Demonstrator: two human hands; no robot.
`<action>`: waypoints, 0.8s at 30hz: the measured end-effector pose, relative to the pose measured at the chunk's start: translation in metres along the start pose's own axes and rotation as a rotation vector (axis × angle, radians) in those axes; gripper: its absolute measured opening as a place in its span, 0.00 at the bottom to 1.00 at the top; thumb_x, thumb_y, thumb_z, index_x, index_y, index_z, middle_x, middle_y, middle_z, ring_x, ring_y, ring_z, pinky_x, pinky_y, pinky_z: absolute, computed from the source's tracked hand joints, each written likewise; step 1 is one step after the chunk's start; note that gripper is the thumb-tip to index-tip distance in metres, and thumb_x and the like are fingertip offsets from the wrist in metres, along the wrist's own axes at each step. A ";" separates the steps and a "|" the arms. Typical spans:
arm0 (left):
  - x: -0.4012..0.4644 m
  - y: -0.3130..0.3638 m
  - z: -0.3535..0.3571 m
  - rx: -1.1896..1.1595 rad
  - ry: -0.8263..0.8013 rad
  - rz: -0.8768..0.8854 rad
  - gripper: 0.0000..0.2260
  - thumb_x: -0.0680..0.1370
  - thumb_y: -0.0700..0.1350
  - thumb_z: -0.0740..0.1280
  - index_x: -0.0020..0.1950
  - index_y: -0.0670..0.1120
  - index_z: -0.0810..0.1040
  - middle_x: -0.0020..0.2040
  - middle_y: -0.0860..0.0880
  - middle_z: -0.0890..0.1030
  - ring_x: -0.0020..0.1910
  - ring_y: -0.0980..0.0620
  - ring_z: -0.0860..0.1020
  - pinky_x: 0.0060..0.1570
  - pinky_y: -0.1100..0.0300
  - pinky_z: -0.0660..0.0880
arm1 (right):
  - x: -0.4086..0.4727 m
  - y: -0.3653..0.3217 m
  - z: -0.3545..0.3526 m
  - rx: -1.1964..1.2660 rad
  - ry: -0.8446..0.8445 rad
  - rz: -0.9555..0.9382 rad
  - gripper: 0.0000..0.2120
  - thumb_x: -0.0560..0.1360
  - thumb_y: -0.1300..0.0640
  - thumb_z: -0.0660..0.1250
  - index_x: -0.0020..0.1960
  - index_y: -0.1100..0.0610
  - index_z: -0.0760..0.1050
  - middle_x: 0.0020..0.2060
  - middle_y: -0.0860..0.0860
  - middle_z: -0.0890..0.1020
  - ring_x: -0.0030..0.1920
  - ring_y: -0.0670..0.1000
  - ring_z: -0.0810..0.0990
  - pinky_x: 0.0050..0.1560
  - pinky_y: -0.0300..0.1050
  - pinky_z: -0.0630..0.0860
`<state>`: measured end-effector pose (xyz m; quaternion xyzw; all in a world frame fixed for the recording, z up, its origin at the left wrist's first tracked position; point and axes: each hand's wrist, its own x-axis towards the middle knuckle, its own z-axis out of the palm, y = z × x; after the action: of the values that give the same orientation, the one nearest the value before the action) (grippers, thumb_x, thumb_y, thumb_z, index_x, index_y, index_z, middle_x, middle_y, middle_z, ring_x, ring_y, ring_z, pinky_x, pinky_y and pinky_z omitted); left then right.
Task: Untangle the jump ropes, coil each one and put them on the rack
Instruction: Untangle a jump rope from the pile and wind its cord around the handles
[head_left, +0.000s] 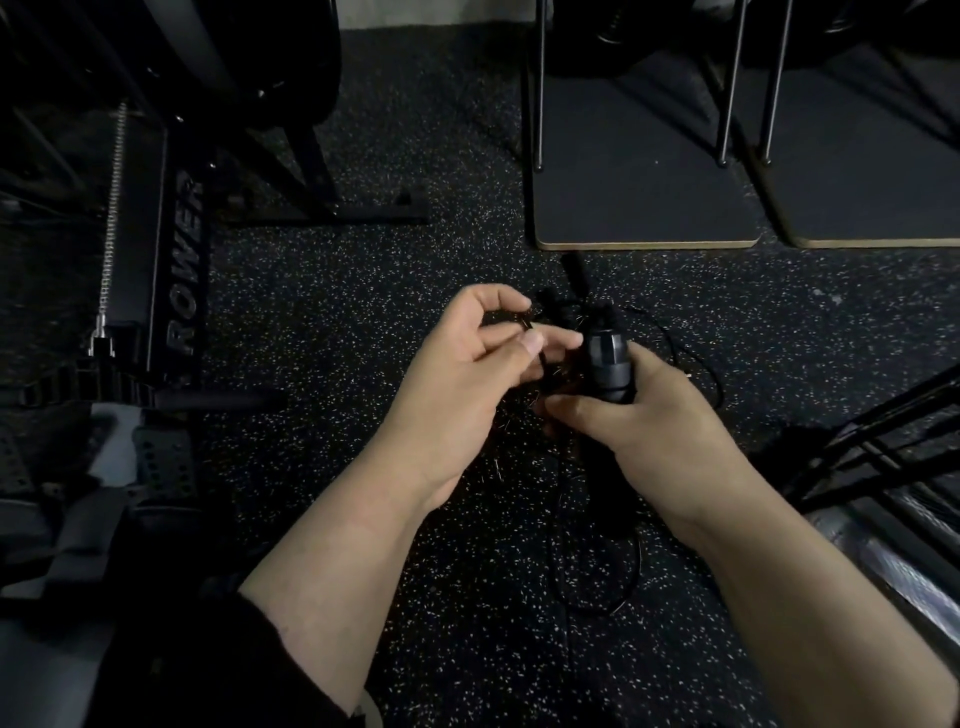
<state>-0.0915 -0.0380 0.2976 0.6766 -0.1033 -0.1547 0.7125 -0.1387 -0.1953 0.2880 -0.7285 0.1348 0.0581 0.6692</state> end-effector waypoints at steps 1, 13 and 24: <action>0.000 -0.003 -0.001 -0.034 0.026 -0.015 0.07 0.85 0.39 0.61 0.60 0.49 0.72 0.55 0.45 0.86 0.59 0.47 0.83 0.65 0.46 0.76 | 0.001 -0.001 0.000 -0.004 0.046 -0.021 0.10 0.74 0.60 0.77 0.53 0.49 0.81 0.45 0.51 0.87 0.47 0.53 0.87 0.54 0.52 0.83; -0.004 -0.067 -0.013 0.784 -0.138 -0.206 0.08 0.86 0.46 0.61 0.56 0.57 0.79 0.46 0.55 0.84 0.42 0.56 0.82 0.44 0.54 0.79 | 0.001 -0.019 -0.011 0.427 0.169 -0.156 0.09 0.78 0.67 0.70 0.52 0.54 0.75 0.46 0.56 0.87 0.44 0.53 0.85 0.47 0.48 0.80; 0.005 0.003 0.003 0.275 0.143 0.027 0.12 0.87 0.42 0.56 0.59 0.50 0.79 0.51 0.54 0.87 0.49 0.54 0.85 0.52 0.56 0.82 | 0.004 0.005 0.003 -0.183 0.026 -0.034 0.11 0.76 0.58 0.76 0.54 0.47 0.79 0.42 0.43 0.87 0.42 0.43 0.84 0.40 0.32 0.76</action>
<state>-0.0879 -0.0423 0.3004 0.7758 -0.0817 -0.0807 0.6205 -0.1358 -0.1927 0.2821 -0.7894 0.1252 0.0493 0.5990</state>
